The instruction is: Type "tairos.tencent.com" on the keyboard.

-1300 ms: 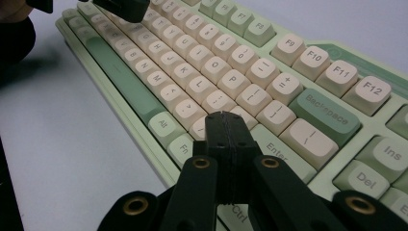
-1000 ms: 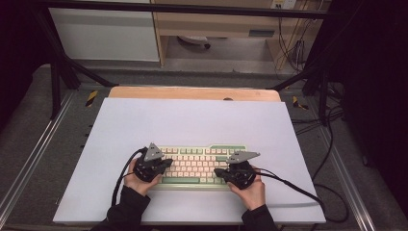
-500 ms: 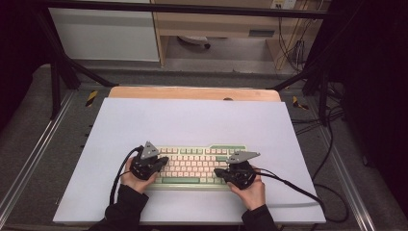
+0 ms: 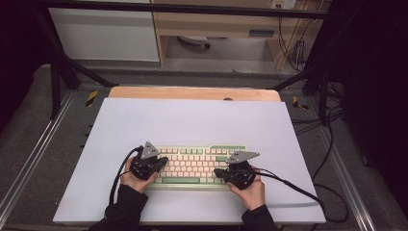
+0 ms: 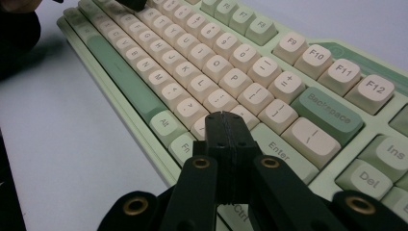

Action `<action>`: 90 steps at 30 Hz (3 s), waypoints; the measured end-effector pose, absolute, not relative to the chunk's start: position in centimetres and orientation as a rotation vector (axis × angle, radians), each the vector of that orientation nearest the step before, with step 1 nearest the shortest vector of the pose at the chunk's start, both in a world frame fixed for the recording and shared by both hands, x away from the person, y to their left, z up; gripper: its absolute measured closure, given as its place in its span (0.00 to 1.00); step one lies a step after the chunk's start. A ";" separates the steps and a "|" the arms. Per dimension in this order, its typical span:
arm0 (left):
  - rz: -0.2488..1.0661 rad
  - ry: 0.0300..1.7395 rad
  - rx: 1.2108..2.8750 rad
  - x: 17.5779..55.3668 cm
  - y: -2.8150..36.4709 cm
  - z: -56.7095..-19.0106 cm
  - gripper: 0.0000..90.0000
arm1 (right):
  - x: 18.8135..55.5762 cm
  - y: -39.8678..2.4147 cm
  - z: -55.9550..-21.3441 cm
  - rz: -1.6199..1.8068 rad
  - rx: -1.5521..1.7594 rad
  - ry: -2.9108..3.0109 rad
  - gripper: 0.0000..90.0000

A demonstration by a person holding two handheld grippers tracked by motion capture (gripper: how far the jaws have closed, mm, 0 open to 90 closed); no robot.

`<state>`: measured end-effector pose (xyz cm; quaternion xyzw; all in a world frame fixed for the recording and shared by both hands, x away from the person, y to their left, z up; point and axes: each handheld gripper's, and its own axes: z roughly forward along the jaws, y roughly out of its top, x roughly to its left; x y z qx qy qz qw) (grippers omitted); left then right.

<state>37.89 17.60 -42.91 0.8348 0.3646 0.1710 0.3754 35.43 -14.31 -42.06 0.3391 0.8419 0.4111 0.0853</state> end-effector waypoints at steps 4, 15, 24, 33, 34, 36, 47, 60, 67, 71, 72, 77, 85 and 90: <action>0.434 0.933 2.137 37.8 17.6 -42.9 1.00 | 35.4 -14.3 -42.0 1.230 1.009 2.510 1.00; 0.415 0.930 2.119 36.7 18.2 -42.5 1.00 | 35.4 -14.3 -42.0 1.247 1.007 2.505 1.00; 0.404 0.927 2.107 35.7 18.9 -42.2 1.00 | 35.3 -14.2 -41.7 1.272 1.014 2.492 1.00; 0.395 0.939 2.093 35.1 20.0 -42.2 1.00 | 35.2 -12.9 -41.7 1.285 0.991 2.510 1.00; 0.397 0.939 2.093 35.0 20.1 -42.2 1.00 | 35.1 -12.7 -41.7 1.286 0.991 2.510 1.00; 0.397 0.944 2.087 34.8 20.4 -42.2 1.00 | 35.1 -12.2 -41.7 1.287 0.979 2.515 1.00; 0.402 0.941 2.075 34.5 21.3 -42.0 1.00 | 35.4 -9.6 -41.2 1.313 0.960 2.520 1.00; 0.391 0.936 2.074 34.7 21.6 -42.1 1.00 | 36.1 -6.4 -42.2 1.321 0.959 2.541 1.00; 0.390 0.934 2.079 34.8 21.5 -42.2 1.00 | 36.4 -5.8 -42.9 1.310 0.973 2.552 1.00; 0.390 0.932 2.079 34.7 21.5 -42.2 1.00 | 36.5 -5.5 -43.2 1.296 0.964 2.562 1.00; 0.391 0.932 2.079 34.7 21.5 -42.1 1.00 | 36.5 -5.5 -43.2 1.299 0.964 2.563 1.00; 0.391 0.932 2.082 34.8 21.4 -42.2 1.00 | 36.6 -5.5 -43.3 1.300 0.957 2.566 1.00; 0.394 0.930 2.079 34.7 21.5 -42.1 1.00 | 36.5 -5.4 -43.5 1.290 0.956 2.576 1.00; 0.394 0.928 2.078 34.7 21.4 -42.1 1.00 | 36.4 -5.6 -43.0 1.301 0.940 2.563 1.00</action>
